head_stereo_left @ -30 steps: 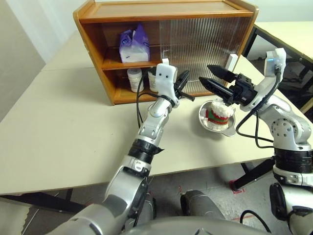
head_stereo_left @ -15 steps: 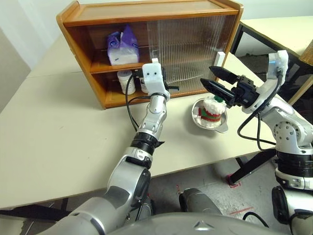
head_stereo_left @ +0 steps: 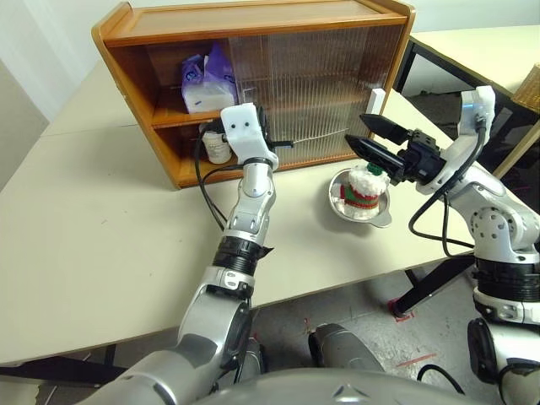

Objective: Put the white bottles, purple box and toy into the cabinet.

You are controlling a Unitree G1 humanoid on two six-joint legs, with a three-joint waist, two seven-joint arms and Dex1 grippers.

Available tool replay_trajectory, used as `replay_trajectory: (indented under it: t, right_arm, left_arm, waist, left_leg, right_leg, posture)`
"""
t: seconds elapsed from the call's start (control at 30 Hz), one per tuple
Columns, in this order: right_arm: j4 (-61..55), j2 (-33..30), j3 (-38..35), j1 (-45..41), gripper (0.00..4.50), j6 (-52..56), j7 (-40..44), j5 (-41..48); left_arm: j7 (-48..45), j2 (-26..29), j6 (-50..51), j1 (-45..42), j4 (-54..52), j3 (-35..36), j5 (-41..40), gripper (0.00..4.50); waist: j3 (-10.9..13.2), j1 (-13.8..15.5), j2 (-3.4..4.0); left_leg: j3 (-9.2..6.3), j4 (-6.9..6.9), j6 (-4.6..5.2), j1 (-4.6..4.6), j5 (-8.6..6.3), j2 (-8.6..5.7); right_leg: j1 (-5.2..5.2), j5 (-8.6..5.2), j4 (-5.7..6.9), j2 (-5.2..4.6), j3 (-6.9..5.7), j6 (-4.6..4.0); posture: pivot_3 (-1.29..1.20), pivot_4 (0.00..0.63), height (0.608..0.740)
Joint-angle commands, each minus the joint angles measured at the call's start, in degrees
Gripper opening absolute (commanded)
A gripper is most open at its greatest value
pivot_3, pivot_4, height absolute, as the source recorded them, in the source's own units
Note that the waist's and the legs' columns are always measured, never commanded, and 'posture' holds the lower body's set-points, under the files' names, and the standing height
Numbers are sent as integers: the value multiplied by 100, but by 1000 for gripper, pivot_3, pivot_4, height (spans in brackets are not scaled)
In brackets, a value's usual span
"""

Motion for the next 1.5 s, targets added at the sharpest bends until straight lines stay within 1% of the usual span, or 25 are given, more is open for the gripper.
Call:
replay_trajectory:
  t: [0.03, 0.27, 0.4, 0.7, 0.9, 1.07, 1.13, 1.17, 1.23, 1.27, 1.3, 1.33, 1.37, 1.43, 1.47, 1.5]
  right_arm:
    - [31, 15, 84, -88, 4500, -13, 38, -46]
    - [108, 3, 80, -138, 4500, 1, 102, -45]
    - [159, 11, 93, -172, 4500, -1, 138, -64]
    - [310, 67, 166, -286, 4500, -37, 247, -111]
    - [421, 85, 211, -359, 4500, -75, 321, -137]
    - [465, 109, 229, -397, 4500, -98, 350, -161]
    - [477, 108, 228, -399, 4500, -107, 359, -164]
    - [481, 107, 224, -397, 4500, -113, 364, -170]
    - [483, 109, 215, -393, 4500, -119, 373, -185]
    - [472, 107, 208, -384, 4500, -115, 371, -189]
    - [465, 105, 203, -377, 4500, -112, 370, -193]
    - [457, 101, 196, -368, 4500, -109, 369, -193]
    - [448, 97, 189, -359, 4500, -106, 367, -192]
    - [429, 83, 173, -334, 4500, -98, 358, -191]
    - [420, 74, 167, -320, 4500, -95, 350, -196]
    - [408, 63, 159, -300, 4500, -92, 331, -206]
  left_arm:
    - [162, 78, 246, 226, -245, 190, 42, 27]
    - [356, 231, 559, 652, -815, 372, 132, 27]
    - [537, 356, 638, 773, -985, 530, 197, 27]
    - [810, 532, 716, 974, -1277, 804, 305, 27]
    - [863, 585, 739, 1012, -1317, 850, 330, 27]
    - [906, 590, 770, 1028, -1357, 857, 340, 27]
    - [858, 606, 777, 1027, -1351, 842, 330, 27]
    - [649, 627, 704, 1029, -1333, 761, 262, 27]
    - [-78, 612, 447, 1048, -1343, 554, -105, 27]
    - [-612, 488, 395, 1065, -1447, 495, -569, 27]
    - [-959, 396, 376, 1078, -1521, 477, -892, 393]
    - [-1335, 331, 429, 1104, -1623, 439, -1194, 571]
    - [-1730, 310, 492, 1128, -1714, 381, -1454, 908]
    - [-2384, 553, 473, 1169, -1793, 136, -1449, 1573]
    - [-2717, 674, 452, 1188, -1829, 56, -1521, 1909]
    - [-3082, 813, 452, 1199, -1868, 11, -1662, 2275]
  waist:
    - [0, 0, 0]
    - [5, 50, 4]
    - [5, 119, 4]
    - [5, 355, 4]
    - [4, 515, 5]
    - [3, 549, 4]
    - [3, 551, 4]
    - [3, 551, 4]
    - [2, 565, 5]
    - [2, 586, 4]
    - [2, 607, 4]
    - [1, 630, 4]
    - [1, 643, 4]
    - [1, 672, 4]
    - [1, 673, 4]
    - [1, 675, 5]
  left_leg:
    - [0, -2, -1, 0, -1, 1]
    - [-8, -11, -12, 0, -7, 12]
    - [-19, -12, -62, -1, -37, 21]
    - [-23, -13, -67, -2, -40, 38]
    - [-26, -15, -74, -2, -44, 43]
    - [-21, -15, -77, -1, -46, 55]
    - [-17, -14, -72, -1, -43, 65]
    - [-16, -14, -57, 0, -34, 67]
    - [-16, -14, -42, 2, -25, 68]
    - [-17, -14, -43, 2, -26, 70]
    - [-19, -14, -47, 3, -28, 70]
    - [-18, -13, -61, 2, -36, 69]
    - [-18, -12, -81, 2, -48, 68]
    - [-18, -6, -94, 0, -56, 67]
    - [-19, -4, -97, -1, -58, 69]
    - [-19, -4, -98, 0, -58, 71]
  right_leg:
    - [-1, 0, -1, 0, 2, 0]
    - [-5, 0, -3, 0, 9, -1]
    - [-5, -1, -3, 0, 12, -2]
    - [-8, -2, -2, -4, 23, -11]
    - [-12, -3, 2, -3, 23, -30]
    - [-15, -3, 3, 2, 20, -42]
    - [-16, -2, 4, 7, 15, -48]
    - [-16, -1, 4, 9, 13, -50]
    - [-16, -1, 7, 13, 10, -55]
    - [-17, -2, 9, 13, 9, -58]
    - [-16, -2, 12, 12, 9, -61]
    - [-16, -1, 13, 11, 9, -63]
    - [-16, 0, 13, 8, 10, -68]
    - [-15, 7, 12, 5, 11, -83]
    - [-15, 21, 12, 4, 12, -106]
    - [-15, 24, 12, 4, 12, -111]
  posture:
    - [-183, 38, 740]
    - [-157, 43, 740]
    - [-149, 40, 740]
    - [-121, 34, 740]
    - [-101, 26, 740]
    - [-101, 24, 740]
    - [-104, 19, 740]
    - [-104, 19, 740]
    - [-104, 19, 740]
    - [-104, 19, 740]
    - [-104, 19, 740]
    - [-114, 18, 740]
    - [-114, 18, 740]
    - [-114, 18, 740]
    - [-114, 18, 740]
    - [-114, 18, 740]
